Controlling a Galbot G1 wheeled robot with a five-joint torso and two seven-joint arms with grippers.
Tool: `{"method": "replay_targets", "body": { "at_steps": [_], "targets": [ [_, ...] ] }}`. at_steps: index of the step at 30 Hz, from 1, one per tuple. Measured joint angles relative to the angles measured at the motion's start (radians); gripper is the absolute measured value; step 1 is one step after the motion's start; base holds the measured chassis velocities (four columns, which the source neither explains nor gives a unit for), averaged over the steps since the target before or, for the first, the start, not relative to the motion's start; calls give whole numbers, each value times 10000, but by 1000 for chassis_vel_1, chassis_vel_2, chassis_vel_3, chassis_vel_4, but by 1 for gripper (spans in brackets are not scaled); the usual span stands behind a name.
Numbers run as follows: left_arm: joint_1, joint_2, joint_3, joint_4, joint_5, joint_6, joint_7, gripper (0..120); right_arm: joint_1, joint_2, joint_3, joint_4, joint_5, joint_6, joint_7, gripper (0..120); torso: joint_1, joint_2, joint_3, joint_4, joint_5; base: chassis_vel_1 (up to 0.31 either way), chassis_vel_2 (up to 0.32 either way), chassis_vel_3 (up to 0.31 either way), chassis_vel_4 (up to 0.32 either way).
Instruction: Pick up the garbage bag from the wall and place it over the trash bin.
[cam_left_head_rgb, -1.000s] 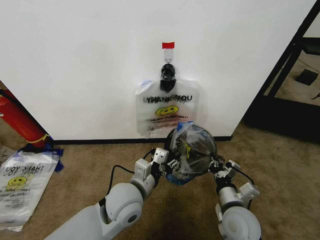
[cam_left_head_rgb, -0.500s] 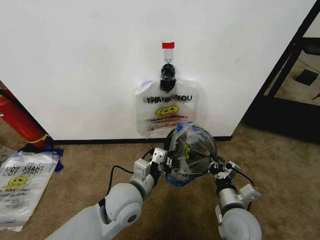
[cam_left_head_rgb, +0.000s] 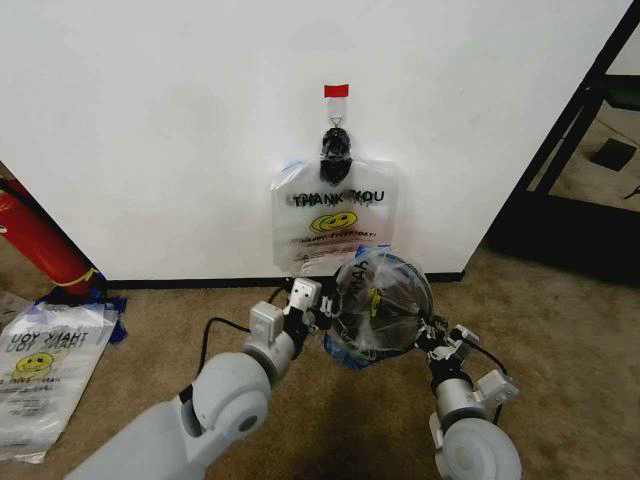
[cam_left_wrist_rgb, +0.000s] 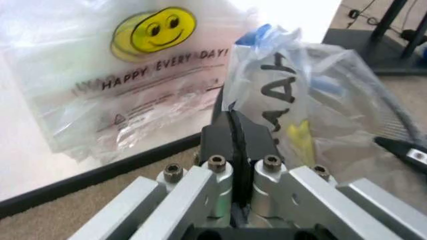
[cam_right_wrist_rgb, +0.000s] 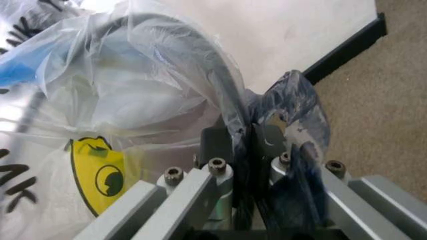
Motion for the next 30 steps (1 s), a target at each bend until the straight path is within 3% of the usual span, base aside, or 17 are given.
{"method": "replay_targets", "body": {
  "at_steps": [9, 20, 25, 30],
  "targets": [
    [49, 207, -427, 910, -334, -122, 119, 0, -144, -153, -131, 81, 49, -7, -231, 1, 0, 0, 0, 0, -1, 0, 0, 0, 0],
    [225, 606, -763, 1179, -359, -329, 405, 0, -303, -263, -138, 169, 499, -68, -495, 1, 0, 0, 0, 0, 0, 0, 0, 0, 0],
    [308, 662, -730, 1821, -155, -1196, 1338, 0, -791, -541, -154, 329, 907, -295, -1075, 1, 0, 0, 0, 0, 0, 0, 0, 0, 0],
    [270, 656, -533, 2104, -179, -1536, 1654, 0, -1084, -670, -121, 455, 1161, -360, -1358, 1, 0, 0, 0, -1, 0, 0, 0, 0, 0]
  ]
}}
